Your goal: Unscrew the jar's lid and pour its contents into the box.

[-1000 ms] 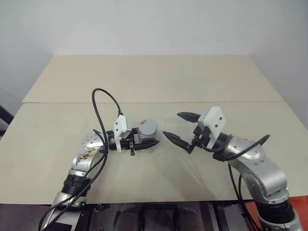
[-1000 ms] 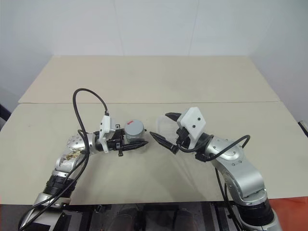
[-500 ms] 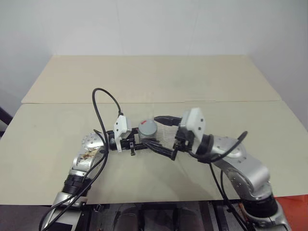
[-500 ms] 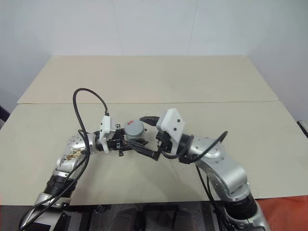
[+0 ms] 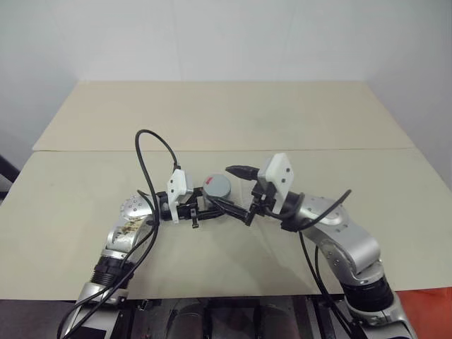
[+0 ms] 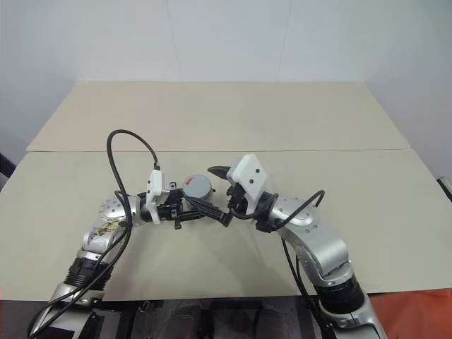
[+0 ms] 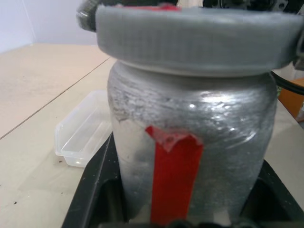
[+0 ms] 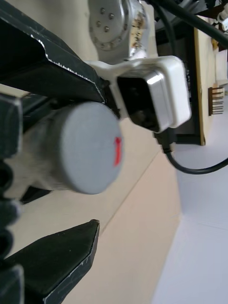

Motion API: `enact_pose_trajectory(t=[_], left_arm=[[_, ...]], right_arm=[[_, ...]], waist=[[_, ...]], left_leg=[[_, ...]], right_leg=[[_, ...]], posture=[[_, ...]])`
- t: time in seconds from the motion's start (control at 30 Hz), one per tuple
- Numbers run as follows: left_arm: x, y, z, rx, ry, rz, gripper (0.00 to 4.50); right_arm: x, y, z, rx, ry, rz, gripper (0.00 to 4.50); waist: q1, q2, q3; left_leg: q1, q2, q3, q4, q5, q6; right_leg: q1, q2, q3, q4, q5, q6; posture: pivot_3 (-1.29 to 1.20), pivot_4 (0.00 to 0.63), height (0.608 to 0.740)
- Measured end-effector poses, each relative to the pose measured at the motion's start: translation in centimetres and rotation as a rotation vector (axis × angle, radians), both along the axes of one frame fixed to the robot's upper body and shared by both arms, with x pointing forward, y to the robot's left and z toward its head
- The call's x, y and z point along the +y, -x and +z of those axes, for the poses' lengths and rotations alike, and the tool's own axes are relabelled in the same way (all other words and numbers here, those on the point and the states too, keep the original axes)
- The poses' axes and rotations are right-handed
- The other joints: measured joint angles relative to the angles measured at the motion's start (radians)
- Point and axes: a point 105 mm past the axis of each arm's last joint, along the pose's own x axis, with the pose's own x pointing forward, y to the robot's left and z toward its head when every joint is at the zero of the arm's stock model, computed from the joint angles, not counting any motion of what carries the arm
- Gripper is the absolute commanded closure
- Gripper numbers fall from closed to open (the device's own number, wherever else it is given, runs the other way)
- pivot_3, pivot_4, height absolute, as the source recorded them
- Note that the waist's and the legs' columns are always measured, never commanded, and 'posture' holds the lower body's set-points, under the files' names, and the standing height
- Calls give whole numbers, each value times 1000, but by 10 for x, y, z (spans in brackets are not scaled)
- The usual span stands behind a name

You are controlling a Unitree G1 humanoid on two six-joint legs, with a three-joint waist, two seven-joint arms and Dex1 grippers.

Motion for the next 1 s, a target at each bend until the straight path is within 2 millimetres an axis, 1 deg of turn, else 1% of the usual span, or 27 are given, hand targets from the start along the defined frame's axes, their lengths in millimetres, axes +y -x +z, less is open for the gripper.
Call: enact_pose_trajectory(t=[0.1, 0.3, 0.47, 0.6, 0.73, 0.87, 1.0], left_arm=[[1, 0, 0, -1, -3, 3, 2526], [2, 1, 0, 0, -8, -3, 2526], [2, 1, -1, 1, -9, -10, 2526], [2, 1, -1, 1, -9, -11, 2526], [2, 1, -1, 1, -10, -11, 2526], [2, 1, -1, 1, -9, -11, 2526], [2, 1, 0, 1, -8, -11, 2526]], right_arm=[[-8, 1, -5, 11, 9, -22, 47], [-26, 1, -4, -2, 24, -79, 47], [-32, 3, -5, 7, 23, -91, 47], [-34, 10, -7, 8, 75, -41, 47], [-28, 21, -3, 5, 69, 34, 47], [-15, 20, 4, -4, 29, 49, 47], [-1, 13, 12, -21, -21, 31, 47]], waist=[[0, 0, 0], [1, 0, 0], [1, 0, 0], [2, 0, 0], [2, 0, 0], [-1, 0, 0], [-2, 0, 0]], left_leg=[[0, 0, 0, 0, 0, 0], [0, 0, 0, 0, 0, 0], [0, 0, 0, 0, 0, 0], [0, 0, 0, 0, 0, 0], [0, 0, 0, 0, 0, 0], [1, 0, 0, 0, 0, 0], [0, 0, 0, 0, 0, 0]], right_leg=[[0, 0, 0, 0, 0, 0], [0, 0, 0, 0, 0, 0], [0, 0, 0, 0, 0, 0], [0, 0, 0, 0, 0, 0], [0, 0, 0, 0, 0, 0], [0, 0, 1, 0, 0, 0], [0, 0, 1, 0, 0, 0]], posture=[[0, 150, 740], [0, 150, 740], [0, 150, 740], [0, 150, 740], [0, 150, 740], [0, 150, 740], [0, 150, 740]])
